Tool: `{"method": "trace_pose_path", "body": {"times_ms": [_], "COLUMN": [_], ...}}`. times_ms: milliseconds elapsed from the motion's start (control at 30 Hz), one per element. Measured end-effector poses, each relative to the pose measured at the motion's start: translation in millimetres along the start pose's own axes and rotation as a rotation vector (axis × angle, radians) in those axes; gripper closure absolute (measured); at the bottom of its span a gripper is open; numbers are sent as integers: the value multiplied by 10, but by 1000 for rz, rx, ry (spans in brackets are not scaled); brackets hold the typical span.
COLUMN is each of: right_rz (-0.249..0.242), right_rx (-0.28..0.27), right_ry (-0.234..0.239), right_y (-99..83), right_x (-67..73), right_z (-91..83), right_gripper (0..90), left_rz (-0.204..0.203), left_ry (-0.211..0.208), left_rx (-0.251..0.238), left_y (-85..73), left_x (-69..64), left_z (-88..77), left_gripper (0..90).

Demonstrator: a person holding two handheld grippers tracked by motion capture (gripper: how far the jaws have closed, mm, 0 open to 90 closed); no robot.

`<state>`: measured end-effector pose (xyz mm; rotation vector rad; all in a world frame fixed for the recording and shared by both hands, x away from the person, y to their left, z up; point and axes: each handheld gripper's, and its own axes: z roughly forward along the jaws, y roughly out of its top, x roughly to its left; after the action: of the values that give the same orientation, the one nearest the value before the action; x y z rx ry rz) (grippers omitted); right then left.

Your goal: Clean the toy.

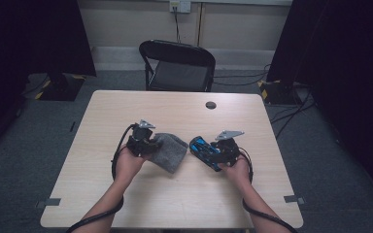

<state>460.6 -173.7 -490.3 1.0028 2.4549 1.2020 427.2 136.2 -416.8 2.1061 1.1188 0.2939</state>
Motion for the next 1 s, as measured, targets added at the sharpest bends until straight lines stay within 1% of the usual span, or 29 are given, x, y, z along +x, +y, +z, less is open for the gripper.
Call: {"method": "trace_pose_path", "body": {"times_ms": [33, 67, 100, 133, 167, 233, 267, 300, 367, 400, 433, 467, 500, 533, 633, 667, 733, 800, 833, 867, 933, 967, 1000], "right_rz": [-1, -1, 0, 0, 0, 0, 0, 0, 1, 1, 1, 1, 2, 2, 1, 1, 1, 2, 3, 1, 1, 0, 0], "right_rx": [2, 2, 2, 0, 0, 2, 2, 2, 0, 0, 0, 0, -1, 1, 2, 2, 0, -1, -2, -2, -1, -3, -3], "right_ry": [1, 0, 0, 0, 0, 0, 0, 1, 1, 1, 1, 1, 1, 1, 1, 1, 1, 1, 1, 1, 1, 2, 2], "right_y": [3, 4, 3, 1, 1, 2, 2, 3, 1, 1, 1, 0, 0, 2, 3, 3, 1, 0, -2, -3, -2, -4, -4], "right_x": [-1, -1, 0, 0, 0, 0, 0, -2, -2, -2, -2, -2, -2, -2, -2, -2, -1, -1, 0, -2, -1, -2, -2], "right_z": [1, 1, 2, 2, 2, 0, 0, 1, 1, 1, 1, 1, 1, 1, 1, 1, 1, 1, 0, -1, -1, -1, -1], "right_gripper": [345, 345, 345, 345, 345, 345, 345, 345, 345, 345, 345, 345, 345, 345, 345, 345, 345, 345, 345, 345, 345, 345, 345], "left_rz": [15, 23, 23, 40, 40, 61, 61, 74, 85, 85, 97, 109, 109, 118, 126, 126, 133, 133, 136, 136, 144, 145, 145], "left_ry": [-19, -28, -28, -45, -45, -76, -76, -99, -127, -127, -150, -161, -161, -182, -207, -207, -209, -193, -175, -175, -148, -135, -135], "left_rx": [-8, -7, -7, -1, -1, 6, 6, 16, 28, 28, 34, 45, 45, 59, 78, 78, 92, 96, 104, 104, 113, 110, 110], "left_y": [-11, -16, -16, -26, -26, -41, -41, -49, -55, -55, -65, -69, -69, -88, -122, -122, -130, -127, -119, -119, -107, -96, -96], "left_x": [-94, -139, -139, -224, -224, -358, -358, -463, -564, -564, -673, -726, -726, -828, -962, -962, -1028, -1059, -1072, -1072, -1069, -1052, -1052], "left_z": [8, 19, 19, 49, 49, 116, 116, 165, 213, 213, 276, 310, 310, 393, 522, 522, 614, 694, 758, 758, 811, 821, 821], "left_gripper": [767, 767, 767, 767, 767, 766, 766, 767, 767, 766, 767, 767, 766, 767, 766, 766, 766, 766, 766, 766, 766, 766, 766]}}
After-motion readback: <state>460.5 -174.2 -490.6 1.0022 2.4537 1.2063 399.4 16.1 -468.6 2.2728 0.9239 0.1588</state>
